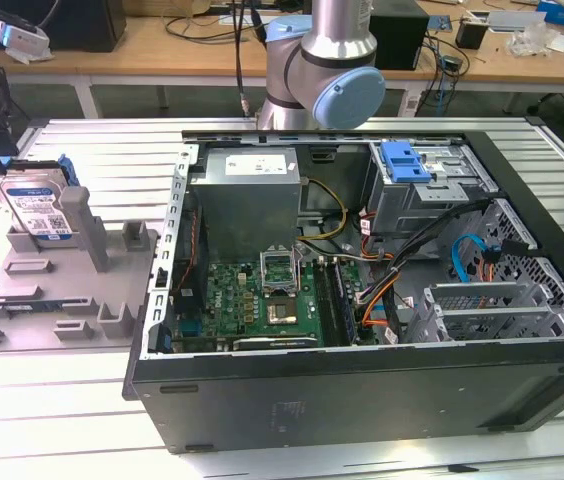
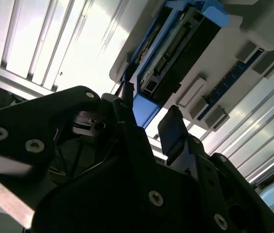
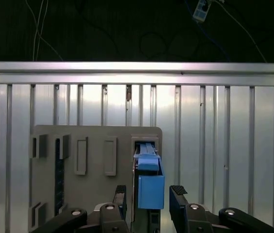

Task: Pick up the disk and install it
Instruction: 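Pick up the disk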

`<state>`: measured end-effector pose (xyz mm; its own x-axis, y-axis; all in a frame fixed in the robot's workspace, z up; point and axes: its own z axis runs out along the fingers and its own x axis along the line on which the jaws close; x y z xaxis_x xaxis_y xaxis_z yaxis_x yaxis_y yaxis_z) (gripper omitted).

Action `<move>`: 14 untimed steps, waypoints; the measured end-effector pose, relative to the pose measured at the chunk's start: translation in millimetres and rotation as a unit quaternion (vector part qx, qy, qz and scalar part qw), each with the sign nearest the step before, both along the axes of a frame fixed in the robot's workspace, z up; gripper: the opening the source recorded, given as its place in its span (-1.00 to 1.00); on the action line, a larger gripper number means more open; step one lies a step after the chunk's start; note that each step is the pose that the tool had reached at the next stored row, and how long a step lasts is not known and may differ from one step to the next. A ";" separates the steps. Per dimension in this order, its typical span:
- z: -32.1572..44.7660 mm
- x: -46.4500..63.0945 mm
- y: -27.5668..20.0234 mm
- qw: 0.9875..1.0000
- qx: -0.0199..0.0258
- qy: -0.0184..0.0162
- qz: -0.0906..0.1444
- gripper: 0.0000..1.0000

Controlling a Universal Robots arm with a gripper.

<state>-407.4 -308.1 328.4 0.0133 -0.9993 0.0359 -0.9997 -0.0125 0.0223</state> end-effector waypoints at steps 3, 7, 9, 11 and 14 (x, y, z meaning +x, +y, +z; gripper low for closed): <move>-1.4 -0.1 0.5 1.000 0.000 0.000 0.000 -0.04; -3.3 -0.9 0.6 1.000 0.000 0.000 0.000 -0.04; -5.0 -1.4 0.7 1.000 0.000 0.000 -0.001 -0.04; -6.3 -1.5 0.6 1.000 0.000 0.000 -0.001 -0.04; -8.8 -1.8 0.7 1.000 0.000 0.000 -0.001 -0.04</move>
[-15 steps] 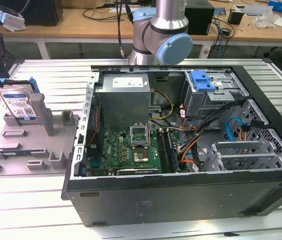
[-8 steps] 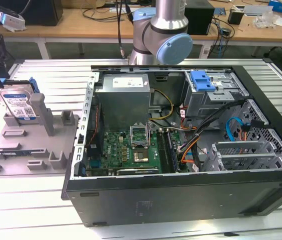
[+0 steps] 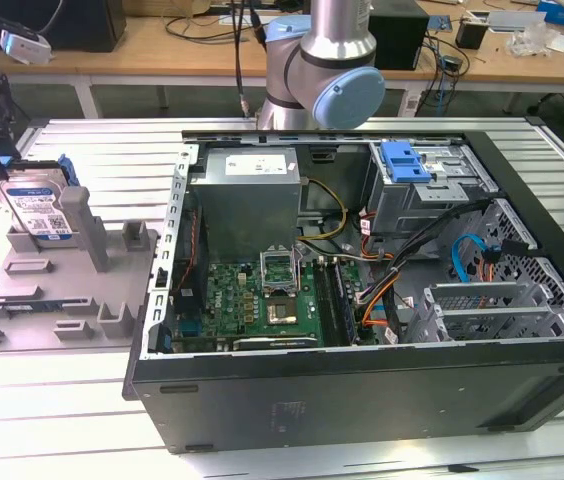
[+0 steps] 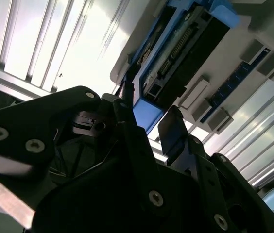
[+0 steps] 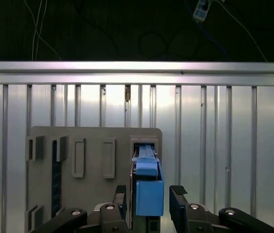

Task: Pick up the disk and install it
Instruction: 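Pick up the disk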

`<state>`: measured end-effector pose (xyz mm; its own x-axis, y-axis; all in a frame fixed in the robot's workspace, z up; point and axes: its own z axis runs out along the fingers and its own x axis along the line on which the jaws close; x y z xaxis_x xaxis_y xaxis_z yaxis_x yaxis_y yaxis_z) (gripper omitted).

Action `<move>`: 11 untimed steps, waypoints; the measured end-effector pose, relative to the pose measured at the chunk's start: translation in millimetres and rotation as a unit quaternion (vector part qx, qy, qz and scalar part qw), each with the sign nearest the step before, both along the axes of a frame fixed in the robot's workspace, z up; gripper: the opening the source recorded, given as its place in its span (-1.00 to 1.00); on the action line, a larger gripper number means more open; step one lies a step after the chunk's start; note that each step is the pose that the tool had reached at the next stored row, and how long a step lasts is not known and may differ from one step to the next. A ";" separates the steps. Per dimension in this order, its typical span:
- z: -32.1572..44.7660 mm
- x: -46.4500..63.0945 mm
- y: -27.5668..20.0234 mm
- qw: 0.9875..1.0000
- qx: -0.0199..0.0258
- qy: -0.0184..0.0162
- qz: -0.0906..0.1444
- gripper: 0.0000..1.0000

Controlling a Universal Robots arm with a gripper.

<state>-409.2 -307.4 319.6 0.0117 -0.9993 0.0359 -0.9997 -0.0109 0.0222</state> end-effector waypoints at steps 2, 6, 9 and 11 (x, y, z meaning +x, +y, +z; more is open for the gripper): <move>-2.7 -0.6 0.0 1.000 0.000 0.000 0.000 -0.04; -5.4 -1.1 0.0 1.000 0.000 0.000 0.000 -0.04; -7.9 -1.3 0.0 1.000 0.000 0.000 0.000 -0.04; -9.2 -1.3 0.0 1.000 0.000 0.000 0.000 -0.04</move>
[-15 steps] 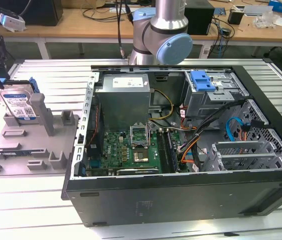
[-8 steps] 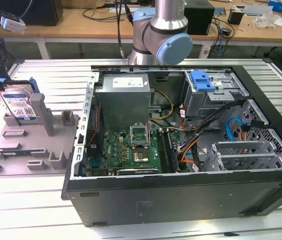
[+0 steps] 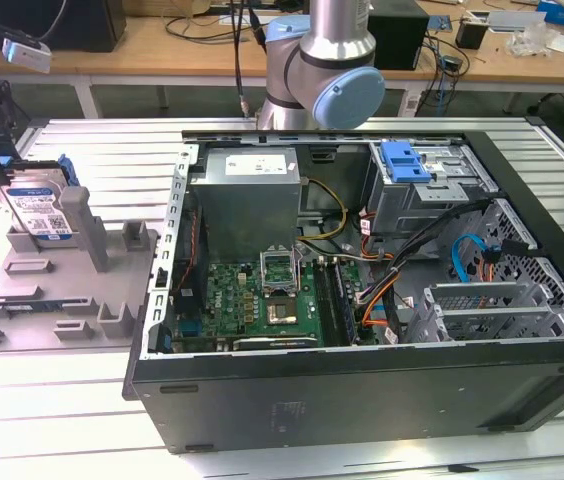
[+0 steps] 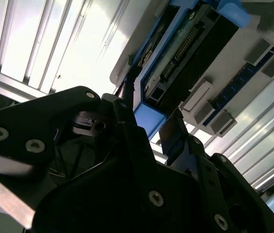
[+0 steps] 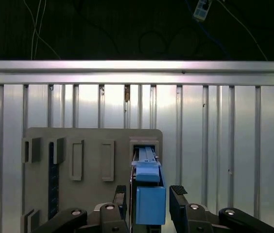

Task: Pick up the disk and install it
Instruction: 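Pick up the disk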

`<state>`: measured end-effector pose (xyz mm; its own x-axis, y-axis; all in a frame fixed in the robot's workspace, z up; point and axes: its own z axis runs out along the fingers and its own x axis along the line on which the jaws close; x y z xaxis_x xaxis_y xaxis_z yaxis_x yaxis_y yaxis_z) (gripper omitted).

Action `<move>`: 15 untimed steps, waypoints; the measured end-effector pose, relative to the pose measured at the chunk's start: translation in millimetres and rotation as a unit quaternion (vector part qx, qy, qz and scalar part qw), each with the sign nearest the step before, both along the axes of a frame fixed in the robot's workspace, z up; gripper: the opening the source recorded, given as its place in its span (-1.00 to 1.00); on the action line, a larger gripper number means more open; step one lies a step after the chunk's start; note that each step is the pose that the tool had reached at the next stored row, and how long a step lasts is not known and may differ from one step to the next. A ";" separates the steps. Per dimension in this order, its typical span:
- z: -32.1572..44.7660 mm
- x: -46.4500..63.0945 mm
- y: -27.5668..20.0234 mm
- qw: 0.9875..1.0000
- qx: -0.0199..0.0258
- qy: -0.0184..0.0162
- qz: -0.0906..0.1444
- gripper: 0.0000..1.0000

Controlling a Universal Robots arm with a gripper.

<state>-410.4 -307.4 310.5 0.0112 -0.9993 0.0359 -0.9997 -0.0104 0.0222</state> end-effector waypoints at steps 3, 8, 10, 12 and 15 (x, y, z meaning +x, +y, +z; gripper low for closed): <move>-2.5 0.0 0.0 1.000 0.000 0.000 0.000 -0.04; -6.4 0.0 0.0 1.000 0.000 0.000 0.000 -0.04; -7.0 0.0 0.0 1.000 0.000 0.000 0.000 -0.04; -7.6 0.0 0.0 1.000 0.000 0.000 0.000 -0.04; -8.8 0.0 0.0 1.000 0.000 0.000 0.000 -0.04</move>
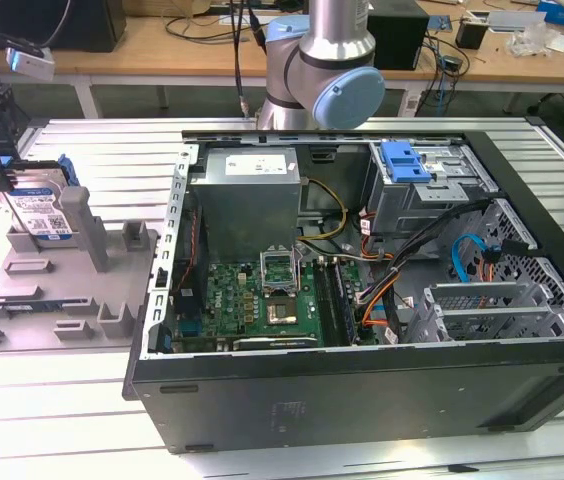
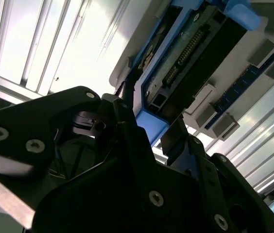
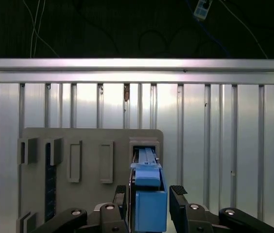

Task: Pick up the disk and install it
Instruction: 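Pick up the disk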

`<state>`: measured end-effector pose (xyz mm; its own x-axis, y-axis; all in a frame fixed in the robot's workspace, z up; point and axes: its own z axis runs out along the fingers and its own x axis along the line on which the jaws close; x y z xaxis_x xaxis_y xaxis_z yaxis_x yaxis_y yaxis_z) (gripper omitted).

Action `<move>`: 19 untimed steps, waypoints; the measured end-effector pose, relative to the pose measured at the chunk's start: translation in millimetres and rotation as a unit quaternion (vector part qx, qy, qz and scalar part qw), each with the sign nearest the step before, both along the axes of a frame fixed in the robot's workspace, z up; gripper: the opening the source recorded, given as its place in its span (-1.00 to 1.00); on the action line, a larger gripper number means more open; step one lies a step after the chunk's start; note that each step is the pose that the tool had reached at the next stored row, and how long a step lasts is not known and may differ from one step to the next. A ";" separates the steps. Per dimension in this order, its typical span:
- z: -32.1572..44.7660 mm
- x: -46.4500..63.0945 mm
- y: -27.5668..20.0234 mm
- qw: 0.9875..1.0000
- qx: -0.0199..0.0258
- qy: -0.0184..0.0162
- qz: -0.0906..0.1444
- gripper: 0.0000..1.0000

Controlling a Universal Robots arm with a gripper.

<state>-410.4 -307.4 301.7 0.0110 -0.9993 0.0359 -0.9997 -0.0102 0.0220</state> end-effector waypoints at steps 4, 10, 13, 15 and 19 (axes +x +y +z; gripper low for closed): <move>-1.8 0.0 0.0 1.000 0.000 0.000 0.000 -0.04; -3.3 0.0 0.0 1.000 0.000 0.000 0.000 -0.04; -3.4 0.0 0.0 1.000 0.000 0.000 0.000 -0.22; -3.4 0.0 0.0 1.000 0.000 0.000 0.000 -0.22; -3.8 0.0 0.0 1.000 0.000 0.000 0.000 -0.22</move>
